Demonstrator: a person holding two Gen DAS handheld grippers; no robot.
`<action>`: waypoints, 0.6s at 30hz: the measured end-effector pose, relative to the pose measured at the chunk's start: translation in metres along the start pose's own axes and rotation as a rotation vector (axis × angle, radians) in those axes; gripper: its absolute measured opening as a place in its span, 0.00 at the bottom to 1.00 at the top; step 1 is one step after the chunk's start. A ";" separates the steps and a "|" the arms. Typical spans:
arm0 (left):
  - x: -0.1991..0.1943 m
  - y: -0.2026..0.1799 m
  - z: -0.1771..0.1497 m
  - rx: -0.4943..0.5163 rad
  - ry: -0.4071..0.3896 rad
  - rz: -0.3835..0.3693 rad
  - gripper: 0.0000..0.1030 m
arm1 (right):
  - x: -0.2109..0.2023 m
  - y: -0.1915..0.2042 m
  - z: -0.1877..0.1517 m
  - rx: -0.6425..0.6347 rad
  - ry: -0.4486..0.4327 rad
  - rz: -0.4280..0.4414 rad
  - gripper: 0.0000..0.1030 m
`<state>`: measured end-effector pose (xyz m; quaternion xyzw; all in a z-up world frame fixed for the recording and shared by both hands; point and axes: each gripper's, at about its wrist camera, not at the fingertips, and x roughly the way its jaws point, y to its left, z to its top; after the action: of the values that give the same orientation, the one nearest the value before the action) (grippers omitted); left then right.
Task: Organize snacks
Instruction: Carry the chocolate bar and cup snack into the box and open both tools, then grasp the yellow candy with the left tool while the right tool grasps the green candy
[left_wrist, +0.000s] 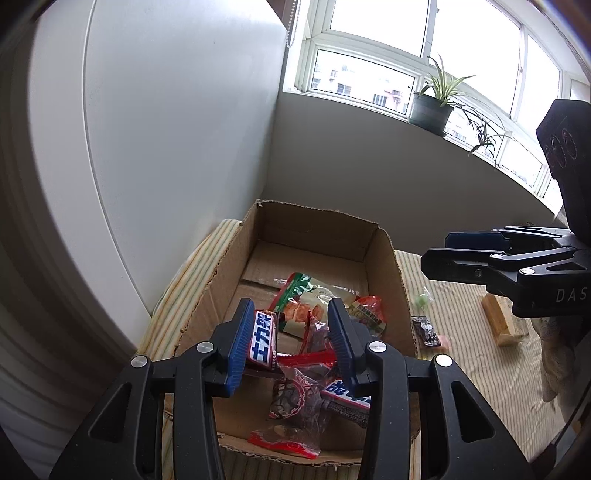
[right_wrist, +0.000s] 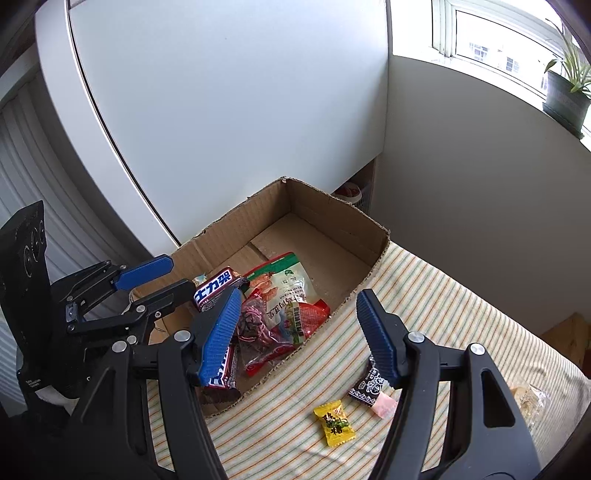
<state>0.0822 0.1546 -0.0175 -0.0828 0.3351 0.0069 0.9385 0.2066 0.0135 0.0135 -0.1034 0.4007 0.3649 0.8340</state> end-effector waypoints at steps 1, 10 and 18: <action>-0.001 -0.003 0.000 0.004 -0.002 -0.007 0.38 | -0.003 -0.003 -0.002 0.004 -0.003 -0.004 0.66; -0.006 -0.037 -0.001 0.046 -0.009 -0.069 0.38 | -0.031 -0.041 -0.021 0.062 -0.010 -0.045 0.66; -0.004 -0.079 -0.006 0.119 0.005 -0.132 0.38 | -0.056 -0.074 -0.041 0.112 -0.007 -0.068 0.66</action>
<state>0.0802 0.0755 -0.0076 -0.0487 0.3310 -0.0750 0.9394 0.2099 -0.0874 0.0191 -0.0687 0.4139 0.3138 0.8518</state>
